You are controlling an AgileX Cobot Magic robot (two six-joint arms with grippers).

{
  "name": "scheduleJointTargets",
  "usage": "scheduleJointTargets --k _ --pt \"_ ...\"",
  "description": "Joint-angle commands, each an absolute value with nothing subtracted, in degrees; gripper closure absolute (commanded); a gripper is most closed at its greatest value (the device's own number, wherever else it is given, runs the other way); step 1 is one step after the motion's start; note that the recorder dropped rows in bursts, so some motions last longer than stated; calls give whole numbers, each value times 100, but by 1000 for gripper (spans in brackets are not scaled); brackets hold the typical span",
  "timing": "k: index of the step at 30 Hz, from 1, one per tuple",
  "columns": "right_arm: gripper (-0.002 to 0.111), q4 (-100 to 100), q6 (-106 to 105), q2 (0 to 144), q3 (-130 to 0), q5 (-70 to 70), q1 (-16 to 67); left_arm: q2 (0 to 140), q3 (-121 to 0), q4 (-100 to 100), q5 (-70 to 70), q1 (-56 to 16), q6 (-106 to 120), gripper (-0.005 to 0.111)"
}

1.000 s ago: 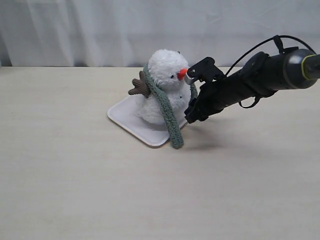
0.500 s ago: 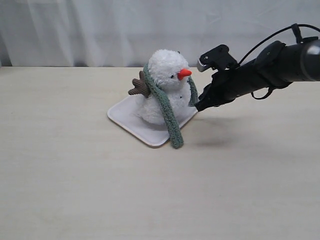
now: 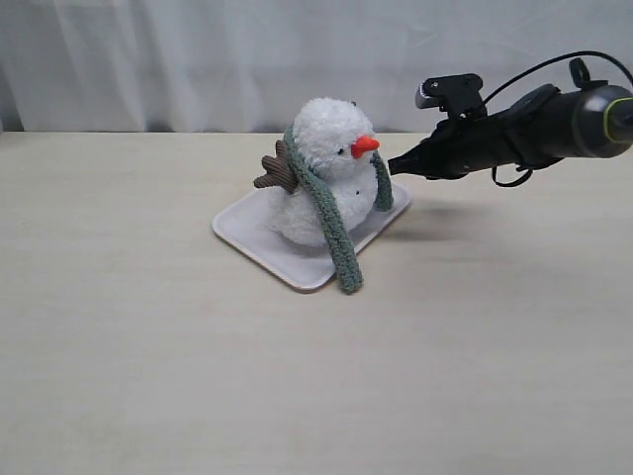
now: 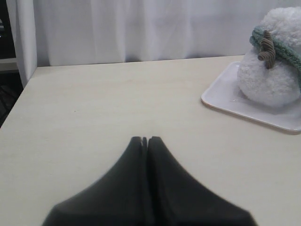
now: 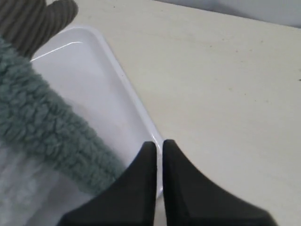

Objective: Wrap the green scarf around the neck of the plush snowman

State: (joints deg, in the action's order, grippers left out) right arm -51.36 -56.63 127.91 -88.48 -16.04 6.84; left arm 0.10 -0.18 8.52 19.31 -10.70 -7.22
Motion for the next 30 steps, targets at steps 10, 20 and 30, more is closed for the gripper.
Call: scheduleJointTargets --k 10,20,30 --pt "104 -4929 -5302 13882 -9966 -1545 667 0 0 835 1840 -1067 -726 107" --pt "104 -4672 -5270 13975 -9964 -2421 667 0 0 835 1840 -1067 -726 107" --pt "104 -4538 -5131 13844 -9964 -3931 679 0 0 835 1863 -1067 -726 107"
